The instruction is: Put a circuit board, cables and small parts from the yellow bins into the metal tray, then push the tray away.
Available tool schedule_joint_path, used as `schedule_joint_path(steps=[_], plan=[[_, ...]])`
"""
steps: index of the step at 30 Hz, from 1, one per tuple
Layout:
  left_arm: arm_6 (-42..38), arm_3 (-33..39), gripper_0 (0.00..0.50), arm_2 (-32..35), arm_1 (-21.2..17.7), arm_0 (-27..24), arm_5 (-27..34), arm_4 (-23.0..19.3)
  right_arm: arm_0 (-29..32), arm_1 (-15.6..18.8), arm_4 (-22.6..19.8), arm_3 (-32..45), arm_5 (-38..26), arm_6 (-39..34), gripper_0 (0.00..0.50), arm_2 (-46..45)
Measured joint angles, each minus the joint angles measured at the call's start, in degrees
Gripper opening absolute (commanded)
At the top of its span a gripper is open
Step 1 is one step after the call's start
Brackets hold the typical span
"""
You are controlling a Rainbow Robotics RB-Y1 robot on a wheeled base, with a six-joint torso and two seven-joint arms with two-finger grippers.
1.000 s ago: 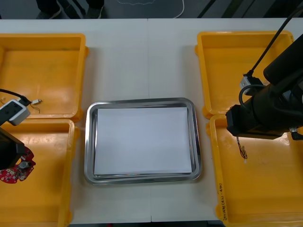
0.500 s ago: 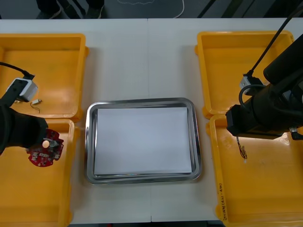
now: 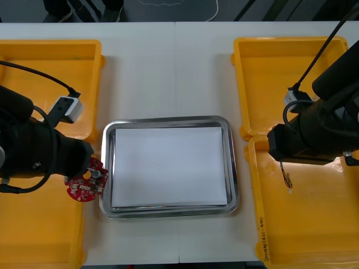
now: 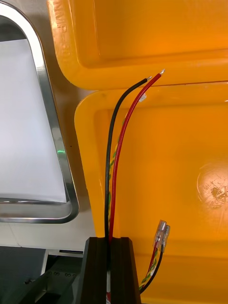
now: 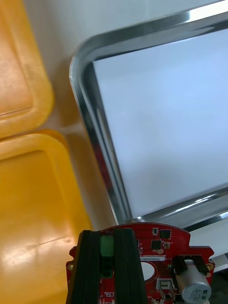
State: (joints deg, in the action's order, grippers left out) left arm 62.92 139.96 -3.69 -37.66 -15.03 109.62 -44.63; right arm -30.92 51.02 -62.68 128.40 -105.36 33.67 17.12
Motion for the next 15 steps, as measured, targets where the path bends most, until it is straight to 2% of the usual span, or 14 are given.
schedule_joint_path(steps=[3, 8, 15], plan=[[-6.11, 0.0, 0.0, -4.06, 0.0, -1.39, 0.0, 1.09, 0.0, 0.0, 0.0, 0.0, 0.0, 0.0, 0.0, 0.0], [-18.32, 0.01, 0.0, -10.04, 0.43, -2.49, 0.0, 6.3, 0.0, 0.0, 0.01, 0.0, 0.01, 0.0, 0.0, 0.0], [-18.88, -0.45, 0.0, -14.26, 3.9, -2.49, 0.01, 14.09, 0.0, 0.0, 0.01, 0.0, 0.01, 0.0, 0.0, 0.0]])
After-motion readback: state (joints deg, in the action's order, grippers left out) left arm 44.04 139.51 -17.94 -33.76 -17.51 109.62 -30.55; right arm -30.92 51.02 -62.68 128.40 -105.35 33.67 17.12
